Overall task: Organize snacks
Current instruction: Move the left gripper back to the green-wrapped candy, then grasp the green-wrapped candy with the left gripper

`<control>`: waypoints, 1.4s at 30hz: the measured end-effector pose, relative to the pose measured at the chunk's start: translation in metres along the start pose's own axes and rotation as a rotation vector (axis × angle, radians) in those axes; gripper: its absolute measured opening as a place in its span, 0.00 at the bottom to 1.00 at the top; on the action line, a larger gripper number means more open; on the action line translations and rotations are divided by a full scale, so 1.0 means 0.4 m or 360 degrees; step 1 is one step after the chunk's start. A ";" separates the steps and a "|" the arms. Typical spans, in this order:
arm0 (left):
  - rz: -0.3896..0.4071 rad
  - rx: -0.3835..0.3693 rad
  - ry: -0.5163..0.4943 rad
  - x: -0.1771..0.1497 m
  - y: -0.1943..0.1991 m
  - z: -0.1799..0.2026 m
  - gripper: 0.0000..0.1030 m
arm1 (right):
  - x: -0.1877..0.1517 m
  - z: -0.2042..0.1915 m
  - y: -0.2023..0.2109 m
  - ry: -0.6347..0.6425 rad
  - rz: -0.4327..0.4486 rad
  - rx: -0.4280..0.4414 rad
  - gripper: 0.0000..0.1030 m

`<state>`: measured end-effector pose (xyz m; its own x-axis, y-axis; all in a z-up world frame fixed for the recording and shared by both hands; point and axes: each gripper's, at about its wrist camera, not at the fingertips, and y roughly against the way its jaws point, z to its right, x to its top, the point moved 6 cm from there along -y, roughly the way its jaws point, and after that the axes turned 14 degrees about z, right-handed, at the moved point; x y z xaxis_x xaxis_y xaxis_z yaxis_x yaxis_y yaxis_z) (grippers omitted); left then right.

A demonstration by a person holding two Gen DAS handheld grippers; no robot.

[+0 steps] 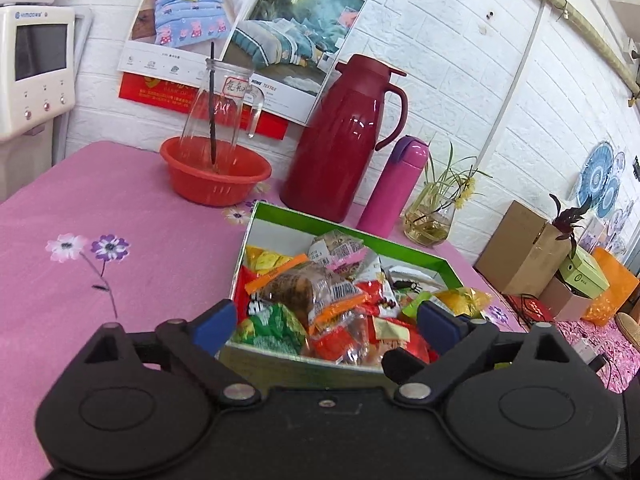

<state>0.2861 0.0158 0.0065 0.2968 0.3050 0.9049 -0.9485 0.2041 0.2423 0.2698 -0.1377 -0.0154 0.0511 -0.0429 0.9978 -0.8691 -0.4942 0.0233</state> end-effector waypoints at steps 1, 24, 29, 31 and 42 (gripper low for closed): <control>-0.0021 0.0003 0.0000 -0.006 0.010 0.003 1.00 | 0.000 -0.002 0.014 -0.0019 -0.0006 0.0012 1.00; -0.0305 0.0042 -0.0050 -0.179 0.062 0.008 1.00 | -0.122 -0.064 0.134 -0.0213 -0.0331 0.0215 1.00; -0.0317 0.0045 -0.0049 -0.187 0.052 0.003 1.00 | -0.125 -0.053 0.120 -0.0195 -0.0398 0.0174 1.00; -0.0323 0.0042 -0.0047 -0.190 0.048 0.003 1.00 | -0.127 -0.054 0.119 -0.0169 -0.0415 0.0162 1.00; -0.0394 -0.0050 0.0002 -0.192 0.024 -0.002 0.81 | -0.150 -0.077 0.069 -0.0064 -0.0498 0.0199 1.00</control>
<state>0.2542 -0.0047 -0.0608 0.5200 0.2430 0.8189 -0.8429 0.3014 0.4458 0.2276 -0.1221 -0.0729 0.3273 0.0945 0.9402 -0.7413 -0.5913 0.3175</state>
